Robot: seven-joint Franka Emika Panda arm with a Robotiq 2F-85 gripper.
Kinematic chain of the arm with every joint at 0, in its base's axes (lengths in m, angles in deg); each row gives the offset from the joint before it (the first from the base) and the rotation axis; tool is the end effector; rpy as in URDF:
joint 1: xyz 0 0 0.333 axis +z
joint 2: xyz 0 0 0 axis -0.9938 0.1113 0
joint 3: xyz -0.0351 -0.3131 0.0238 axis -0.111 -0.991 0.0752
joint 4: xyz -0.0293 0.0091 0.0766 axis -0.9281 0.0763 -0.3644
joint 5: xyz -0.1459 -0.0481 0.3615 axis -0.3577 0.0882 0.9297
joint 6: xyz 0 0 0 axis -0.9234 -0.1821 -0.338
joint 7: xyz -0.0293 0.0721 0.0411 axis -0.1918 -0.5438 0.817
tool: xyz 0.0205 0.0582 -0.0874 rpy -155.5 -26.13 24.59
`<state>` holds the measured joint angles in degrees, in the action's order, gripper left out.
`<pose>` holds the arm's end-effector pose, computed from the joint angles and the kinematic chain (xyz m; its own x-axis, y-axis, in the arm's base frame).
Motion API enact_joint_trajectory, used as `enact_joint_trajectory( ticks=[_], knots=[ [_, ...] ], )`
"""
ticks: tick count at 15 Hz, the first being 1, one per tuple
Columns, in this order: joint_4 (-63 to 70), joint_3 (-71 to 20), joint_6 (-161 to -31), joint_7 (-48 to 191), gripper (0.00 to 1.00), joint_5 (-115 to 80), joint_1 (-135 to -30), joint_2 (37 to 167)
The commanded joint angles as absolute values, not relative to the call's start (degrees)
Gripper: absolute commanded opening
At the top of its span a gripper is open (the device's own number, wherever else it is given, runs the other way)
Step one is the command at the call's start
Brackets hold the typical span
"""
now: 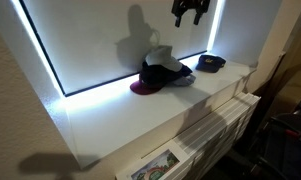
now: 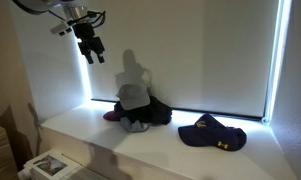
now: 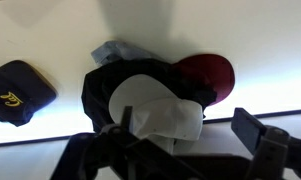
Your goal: Move the white cap to the right
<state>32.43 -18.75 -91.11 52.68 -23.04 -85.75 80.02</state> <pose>0.5450 0.0022 0.4831 0.9135 -0.3008 0.2740 -0.3195 -0.9473 0.0252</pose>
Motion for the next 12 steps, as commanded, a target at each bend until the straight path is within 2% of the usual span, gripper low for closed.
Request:
enact_joint_trajectory(
  ticks=[1,4,8,12],
  knots=[
    [31.71,-18.99,-90.99,51.99,1.00,-23.51,-85.22,80.75],
    [28.61,-19.40,-85.92,57.84,1.00,-19.12,-84.77,84.07],
    [24.75,-21.73,-99.59,41.72,1.00,-24.65,-86.09,94.81],
    [20.67,-28.40,-110.20,27.23,1.00,-31.65,-83.61,103.58]
  ],
)
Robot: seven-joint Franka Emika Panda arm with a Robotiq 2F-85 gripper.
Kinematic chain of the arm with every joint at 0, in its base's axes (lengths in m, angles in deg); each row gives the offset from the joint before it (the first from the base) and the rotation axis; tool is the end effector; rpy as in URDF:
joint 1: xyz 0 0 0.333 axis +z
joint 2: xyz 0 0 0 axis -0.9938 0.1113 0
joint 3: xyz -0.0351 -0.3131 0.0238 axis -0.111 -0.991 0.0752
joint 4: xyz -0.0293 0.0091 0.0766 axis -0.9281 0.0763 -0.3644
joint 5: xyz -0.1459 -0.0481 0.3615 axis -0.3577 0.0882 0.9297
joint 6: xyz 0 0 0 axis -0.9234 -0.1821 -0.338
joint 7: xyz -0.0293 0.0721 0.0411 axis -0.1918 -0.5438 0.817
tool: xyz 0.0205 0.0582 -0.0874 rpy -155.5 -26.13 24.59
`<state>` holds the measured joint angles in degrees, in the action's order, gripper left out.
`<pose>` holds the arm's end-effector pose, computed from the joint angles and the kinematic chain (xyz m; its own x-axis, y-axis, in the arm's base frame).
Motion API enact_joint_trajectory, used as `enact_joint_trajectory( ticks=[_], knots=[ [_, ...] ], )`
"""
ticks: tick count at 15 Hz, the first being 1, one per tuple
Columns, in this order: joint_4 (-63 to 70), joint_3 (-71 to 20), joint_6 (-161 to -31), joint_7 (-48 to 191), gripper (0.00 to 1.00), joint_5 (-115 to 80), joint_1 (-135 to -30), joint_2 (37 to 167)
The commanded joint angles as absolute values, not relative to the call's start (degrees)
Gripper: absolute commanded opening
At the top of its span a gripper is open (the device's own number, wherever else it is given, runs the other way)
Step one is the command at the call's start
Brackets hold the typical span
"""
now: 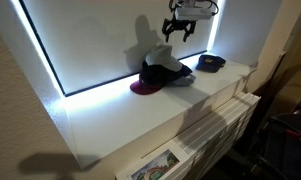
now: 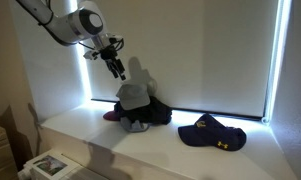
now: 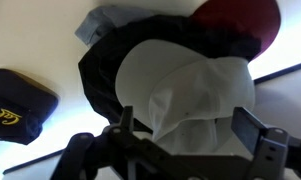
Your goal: Move the white cap to the right
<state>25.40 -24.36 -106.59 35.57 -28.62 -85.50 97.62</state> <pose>0.6214 -0.0482 0.3936 0.7551 -0.5440 0.3660 -0.5686 -0.8212 -0.0475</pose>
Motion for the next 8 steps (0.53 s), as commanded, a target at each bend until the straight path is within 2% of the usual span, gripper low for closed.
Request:
enact_joint_trajectory(
  ticks=[1,6,8],
  knots=[
    [24.24,-27.32,-108.67,32.95,1.00,-28.95,-83.73,99.91],
    [23.40,-28.20,-109.39,32.42,1.00,-29.06,-82.96,101.02],
    [25.78,-22.15,-109.81,44.84,1.00,-21.84,-87.24,98.71]
  ],
)
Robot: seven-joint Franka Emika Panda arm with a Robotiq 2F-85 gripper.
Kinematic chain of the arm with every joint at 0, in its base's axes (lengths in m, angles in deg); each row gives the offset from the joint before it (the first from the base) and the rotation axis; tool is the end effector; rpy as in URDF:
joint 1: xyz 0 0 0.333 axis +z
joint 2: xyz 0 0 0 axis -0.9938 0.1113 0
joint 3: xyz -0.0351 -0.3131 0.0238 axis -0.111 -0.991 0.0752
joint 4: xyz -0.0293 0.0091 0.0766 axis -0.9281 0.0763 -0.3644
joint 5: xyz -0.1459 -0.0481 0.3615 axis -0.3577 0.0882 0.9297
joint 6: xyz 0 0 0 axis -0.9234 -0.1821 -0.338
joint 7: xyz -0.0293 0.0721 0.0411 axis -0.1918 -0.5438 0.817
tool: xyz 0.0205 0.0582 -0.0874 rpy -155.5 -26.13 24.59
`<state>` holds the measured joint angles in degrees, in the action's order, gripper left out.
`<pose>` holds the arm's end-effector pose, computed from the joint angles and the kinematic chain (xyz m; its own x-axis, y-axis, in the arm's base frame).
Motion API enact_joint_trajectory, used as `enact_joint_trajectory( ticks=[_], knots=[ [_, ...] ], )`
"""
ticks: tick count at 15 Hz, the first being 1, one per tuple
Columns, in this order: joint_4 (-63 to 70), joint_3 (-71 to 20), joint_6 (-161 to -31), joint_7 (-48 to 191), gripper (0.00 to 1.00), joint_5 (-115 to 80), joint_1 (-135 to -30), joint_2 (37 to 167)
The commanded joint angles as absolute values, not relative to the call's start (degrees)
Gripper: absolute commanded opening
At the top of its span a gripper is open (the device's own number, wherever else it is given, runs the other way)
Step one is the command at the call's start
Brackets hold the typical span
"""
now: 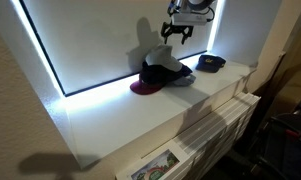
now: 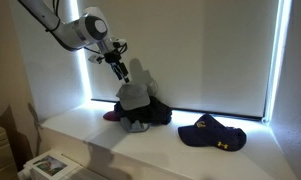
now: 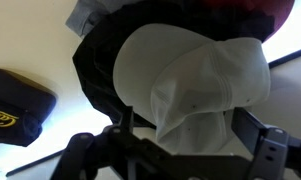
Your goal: Move the white cap to the right
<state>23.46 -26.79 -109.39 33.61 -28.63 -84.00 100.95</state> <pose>0.6352 -0.0563 0.3792 0.7241 -0.5713 0.3864 -0.5960 -0.8002 -0.0663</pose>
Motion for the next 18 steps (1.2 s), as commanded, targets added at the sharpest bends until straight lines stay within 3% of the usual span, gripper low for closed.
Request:
enact_joint_trajectory(
  ticks=[1,6,12,15,18],
  knots=[
    [25.19,-24.44,-111.29,45.88,1.00,-20.30,-85.11,99.03],
    [23.89,-29.24,-127.36,32.33,1.00,-21.38,-83.11,102.37],
    [23.17,-26.61,-122.71,37.39,1.00,-18.93,-84.54,101.94],
    [23.00,-17.99,-118.52,52.02,1.00,-1.99,-90.96,103.21],
    [23.47,-21.65,-117.31,53.88,1.00,1.71,-87.11,102.95]
  ],
)
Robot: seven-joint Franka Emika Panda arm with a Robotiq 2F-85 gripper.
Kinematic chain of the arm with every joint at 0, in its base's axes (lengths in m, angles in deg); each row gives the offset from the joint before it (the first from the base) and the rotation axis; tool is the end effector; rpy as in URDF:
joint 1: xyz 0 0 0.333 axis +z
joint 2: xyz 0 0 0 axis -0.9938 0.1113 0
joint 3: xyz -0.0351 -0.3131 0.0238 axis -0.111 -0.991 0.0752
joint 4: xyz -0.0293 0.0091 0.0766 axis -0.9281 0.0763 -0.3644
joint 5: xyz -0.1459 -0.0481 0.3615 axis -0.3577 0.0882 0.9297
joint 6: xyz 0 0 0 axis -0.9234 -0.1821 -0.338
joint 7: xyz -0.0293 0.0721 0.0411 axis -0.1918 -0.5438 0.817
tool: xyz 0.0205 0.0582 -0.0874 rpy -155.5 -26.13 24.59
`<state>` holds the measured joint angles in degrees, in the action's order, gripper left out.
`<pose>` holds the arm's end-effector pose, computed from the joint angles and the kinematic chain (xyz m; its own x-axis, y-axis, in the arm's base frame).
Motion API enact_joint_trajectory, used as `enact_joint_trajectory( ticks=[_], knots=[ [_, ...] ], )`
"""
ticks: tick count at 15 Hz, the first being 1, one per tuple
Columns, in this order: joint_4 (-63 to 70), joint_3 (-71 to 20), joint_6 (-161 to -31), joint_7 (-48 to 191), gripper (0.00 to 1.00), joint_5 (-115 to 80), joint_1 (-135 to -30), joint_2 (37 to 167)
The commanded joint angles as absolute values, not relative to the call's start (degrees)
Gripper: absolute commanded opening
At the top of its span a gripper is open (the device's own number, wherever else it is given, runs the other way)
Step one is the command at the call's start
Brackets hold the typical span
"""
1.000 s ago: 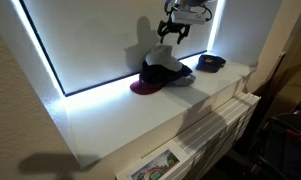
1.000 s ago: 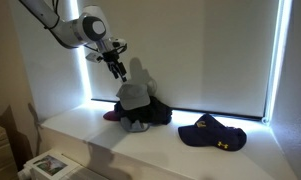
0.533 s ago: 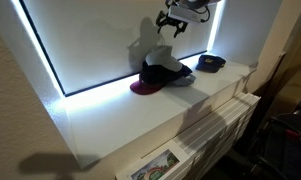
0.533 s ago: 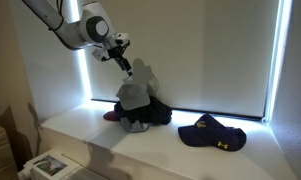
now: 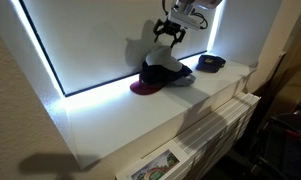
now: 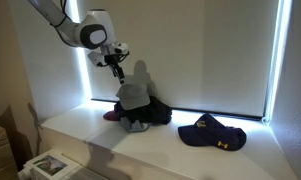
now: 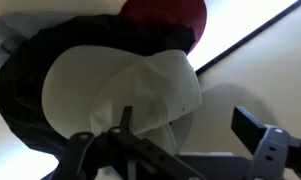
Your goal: Move the white cap to the right
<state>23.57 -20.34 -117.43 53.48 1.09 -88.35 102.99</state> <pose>0.6449 -0.0521 0.3714 0.6967 -0.6506 0.3023 -0.5474 -0.7545 -0.3621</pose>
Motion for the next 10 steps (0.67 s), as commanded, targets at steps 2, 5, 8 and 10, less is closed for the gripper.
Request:
enact_joint_trajectory(
  ticks=[2,5,8,10],
  knots=[
    [23.07,-21.24,-115.63,55.86,1.00,3.93,-87.66,103.61],
    [21.68,-20.09,-115.11,56.69,1.00,7.12,-88.95,104.48],
    [18.91,-21.84,-118.41,52.15,1.00,13.16,-89.77,108.15],
    [16.79,-25.16,-117.95,46.78,1.00,11.85,-89.39,110.93]
  ],
)
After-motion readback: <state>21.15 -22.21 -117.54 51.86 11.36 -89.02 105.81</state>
